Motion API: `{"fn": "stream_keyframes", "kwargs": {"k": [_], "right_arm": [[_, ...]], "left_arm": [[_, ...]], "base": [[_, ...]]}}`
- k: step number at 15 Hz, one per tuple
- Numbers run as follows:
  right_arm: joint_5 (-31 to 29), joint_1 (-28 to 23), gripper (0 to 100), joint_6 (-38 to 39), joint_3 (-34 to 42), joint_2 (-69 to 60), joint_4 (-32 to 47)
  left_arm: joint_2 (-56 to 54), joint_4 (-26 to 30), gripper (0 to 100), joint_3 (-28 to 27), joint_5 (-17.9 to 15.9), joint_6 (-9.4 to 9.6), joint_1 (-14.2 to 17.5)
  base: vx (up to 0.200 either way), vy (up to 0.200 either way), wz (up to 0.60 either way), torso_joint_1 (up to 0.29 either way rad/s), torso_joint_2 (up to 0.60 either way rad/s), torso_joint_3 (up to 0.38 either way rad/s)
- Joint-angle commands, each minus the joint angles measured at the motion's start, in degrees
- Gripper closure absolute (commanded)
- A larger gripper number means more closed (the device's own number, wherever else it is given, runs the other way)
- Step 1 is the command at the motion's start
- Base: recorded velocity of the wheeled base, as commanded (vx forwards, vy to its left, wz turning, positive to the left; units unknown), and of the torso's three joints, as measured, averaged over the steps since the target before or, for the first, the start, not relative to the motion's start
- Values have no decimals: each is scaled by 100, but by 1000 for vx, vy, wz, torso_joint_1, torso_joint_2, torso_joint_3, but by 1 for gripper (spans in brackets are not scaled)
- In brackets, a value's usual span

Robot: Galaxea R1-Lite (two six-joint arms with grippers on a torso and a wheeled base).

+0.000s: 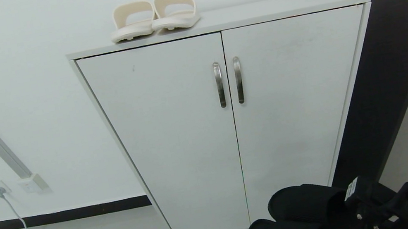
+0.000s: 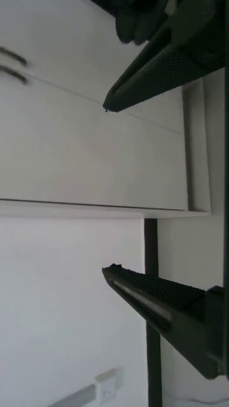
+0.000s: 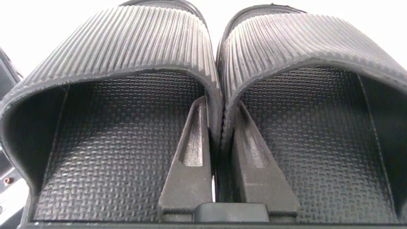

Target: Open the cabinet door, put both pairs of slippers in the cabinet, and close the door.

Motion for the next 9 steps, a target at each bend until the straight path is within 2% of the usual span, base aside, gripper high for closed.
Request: {"fn": "stream_keyframes", "kwargs": {"k": [1, 2, 4, 5, 6, 9], "right_arm": [[7, 11, 100, 6, 1, -17, 6], [7, 19, 100, 6, 1, 1, 6], [7, 19, 100, 6, 10, 1, -3], [7, 19, 100, 14, 1, -8, -3], [7, 19, 100, 14, 1, 1, -3], [7, 19, 100, 32, -8, 71, -12]], "left_arm": [[1059, 129, 0, -322, -610, 53, -39], [1358, 120, 0, -340, -865, 53, -48], [1911, -293, 0, -375, -1287, 53, -57], [2184, -574, 0, -366, -1436, 53, -57], [2781, -1084, 0, -393, -1664, 53, -57], [3775, -1919, 0, -480, -1972, 53, -65]], "base": [[0, 0, 0, 0, 0, 0], [0, 0, 0, 0, 0, 0], [0, 0, 0, 0, 0, 0], [0, 0, 0, 0, 0, 0], [0, 0, 0, 0, 0, 0], [0, 0, 0, 0, 0, 0]]}}
